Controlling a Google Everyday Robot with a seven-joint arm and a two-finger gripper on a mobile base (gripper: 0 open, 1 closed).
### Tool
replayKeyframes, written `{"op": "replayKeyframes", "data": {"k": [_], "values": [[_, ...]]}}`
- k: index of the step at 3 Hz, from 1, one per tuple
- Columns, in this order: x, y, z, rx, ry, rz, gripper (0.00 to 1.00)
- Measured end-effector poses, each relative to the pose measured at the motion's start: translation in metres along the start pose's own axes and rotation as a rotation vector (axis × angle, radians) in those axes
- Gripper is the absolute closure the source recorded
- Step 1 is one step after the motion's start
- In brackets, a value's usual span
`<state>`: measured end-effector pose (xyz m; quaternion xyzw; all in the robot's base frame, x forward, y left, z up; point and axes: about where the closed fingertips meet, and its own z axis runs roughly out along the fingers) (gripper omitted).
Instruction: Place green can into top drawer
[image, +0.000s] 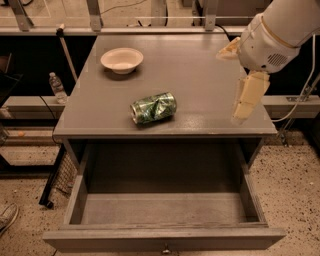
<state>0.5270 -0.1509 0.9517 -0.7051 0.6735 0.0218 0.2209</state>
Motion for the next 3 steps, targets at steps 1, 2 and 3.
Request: {"op": "replayKeyframes", "data": {"k": [1, 2, 3], "values": [[0.000, 0.000, 0.000, 0.000, 0.000, 0.000, 0.00], [-0.020, -0.018, 0.037, -0.038, 0.000, -0.111, 0.00], [-0.038, -0.034, 0.068, -0.068, -0.012, -0.204, 0.00]]}}
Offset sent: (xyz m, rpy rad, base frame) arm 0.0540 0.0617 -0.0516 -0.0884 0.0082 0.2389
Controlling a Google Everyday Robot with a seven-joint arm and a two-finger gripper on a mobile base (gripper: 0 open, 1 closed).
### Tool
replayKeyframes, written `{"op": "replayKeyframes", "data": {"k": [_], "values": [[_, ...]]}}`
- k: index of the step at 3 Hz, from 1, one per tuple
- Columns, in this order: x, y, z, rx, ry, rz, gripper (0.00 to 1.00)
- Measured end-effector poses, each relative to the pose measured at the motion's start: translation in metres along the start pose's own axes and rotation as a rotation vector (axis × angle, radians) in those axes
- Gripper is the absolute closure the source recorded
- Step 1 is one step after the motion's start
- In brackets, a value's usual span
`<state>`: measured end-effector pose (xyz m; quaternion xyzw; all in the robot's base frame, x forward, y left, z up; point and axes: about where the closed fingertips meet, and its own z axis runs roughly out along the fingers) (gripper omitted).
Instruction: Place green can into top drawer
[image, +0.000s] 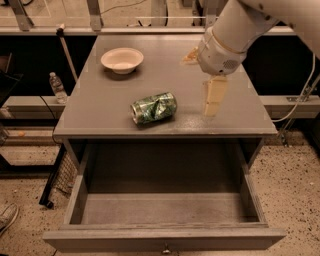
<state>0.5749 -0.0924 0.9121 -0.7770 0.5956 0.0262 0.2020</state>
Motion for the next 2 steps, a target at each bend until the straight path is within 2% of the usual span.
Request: {"op": "replayKeyframes", "data": {"k": [1, 2], "values": [[-0.017, -0.014, 0.018, -0.016, -0.005, -0.080, 0.00], [-0.038, -0.023, 0.041, -0.059, -0.020, -0.165, 0.00]]}}
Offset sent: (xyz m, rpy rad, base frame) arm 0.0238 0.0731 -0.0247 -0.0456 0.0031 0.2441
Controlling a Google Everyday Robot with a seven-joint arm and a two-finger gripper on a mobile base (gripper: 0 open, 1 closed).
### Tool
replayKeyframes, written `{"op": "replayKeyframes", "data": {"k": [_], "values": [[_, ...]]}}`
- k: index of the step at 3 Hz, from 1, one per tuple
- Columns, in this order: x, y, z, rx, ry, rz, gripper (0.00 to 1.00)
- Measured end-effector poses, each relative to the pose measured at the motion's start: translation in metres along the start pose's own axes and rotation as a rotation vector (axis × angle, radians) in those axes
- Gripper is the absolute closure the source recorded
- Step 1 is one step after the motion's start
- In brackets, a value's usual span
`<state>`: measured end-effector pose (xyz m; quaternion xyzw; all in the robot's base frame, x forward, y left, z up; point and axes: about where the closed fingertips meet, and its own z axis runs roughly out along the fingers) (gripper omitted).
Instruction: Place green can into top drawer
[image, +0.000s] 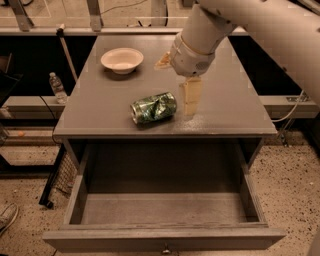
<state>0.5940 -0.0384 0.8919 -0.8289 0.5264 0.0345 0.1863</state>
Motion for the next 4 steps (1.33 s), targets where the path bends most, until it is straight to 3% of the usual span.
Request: {"op": "replayKeyframes", "data": {"k": [2, 4], "values": [[-0.018, -0.008, 0.030, -0.073, -0.021, -0.068, 0.00], [-0.026, -0.008, 0.056, -0.134, -0.051, -0.079, 0.46]]}}
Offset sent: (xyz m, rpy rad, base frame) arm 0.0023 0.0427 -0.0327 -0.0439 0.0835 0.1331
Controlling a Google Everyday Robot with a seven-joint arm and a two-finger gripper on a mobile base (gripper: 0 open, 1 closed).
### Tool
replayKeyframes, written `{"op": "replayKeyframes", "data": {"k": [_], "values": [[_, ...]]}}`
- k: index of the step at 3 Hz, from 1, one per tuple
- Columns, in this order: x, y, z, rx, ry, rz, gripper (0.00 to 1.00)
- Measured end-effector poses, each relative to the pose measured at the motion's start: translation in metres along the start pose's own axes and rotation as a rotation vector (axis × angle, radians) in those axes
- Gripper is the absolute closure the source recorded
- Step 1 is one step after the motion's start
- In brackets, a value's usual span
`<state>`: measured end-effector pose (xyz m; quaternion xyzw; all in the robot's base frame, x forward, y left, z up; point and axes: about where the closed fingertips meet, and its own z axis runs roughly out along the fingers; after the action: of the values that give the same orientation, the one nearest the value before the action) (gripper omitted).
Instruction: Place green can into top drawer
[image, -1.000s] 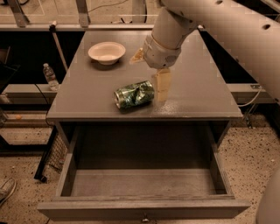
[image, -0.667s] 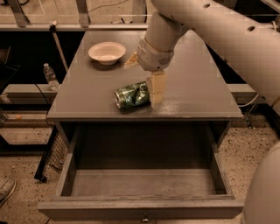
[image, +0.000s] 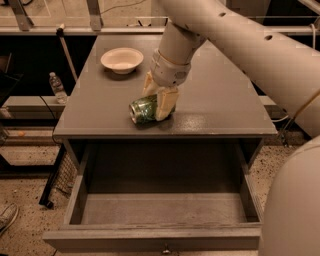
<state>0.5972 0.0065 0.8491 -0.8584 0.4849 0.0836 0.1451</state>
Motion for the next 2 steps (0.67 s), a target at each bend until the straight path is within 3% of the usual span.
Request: {"op": "replayKeyframes", "data": {"k": [1, 2], "values": [[-0.0006, -0.0019, 0.0024, 0.004, -0.001, -0.001, 0.77], [-0.0010, -0.0029, 0.0040, 0.005, -0.002, -0.002, 0.99]]}}
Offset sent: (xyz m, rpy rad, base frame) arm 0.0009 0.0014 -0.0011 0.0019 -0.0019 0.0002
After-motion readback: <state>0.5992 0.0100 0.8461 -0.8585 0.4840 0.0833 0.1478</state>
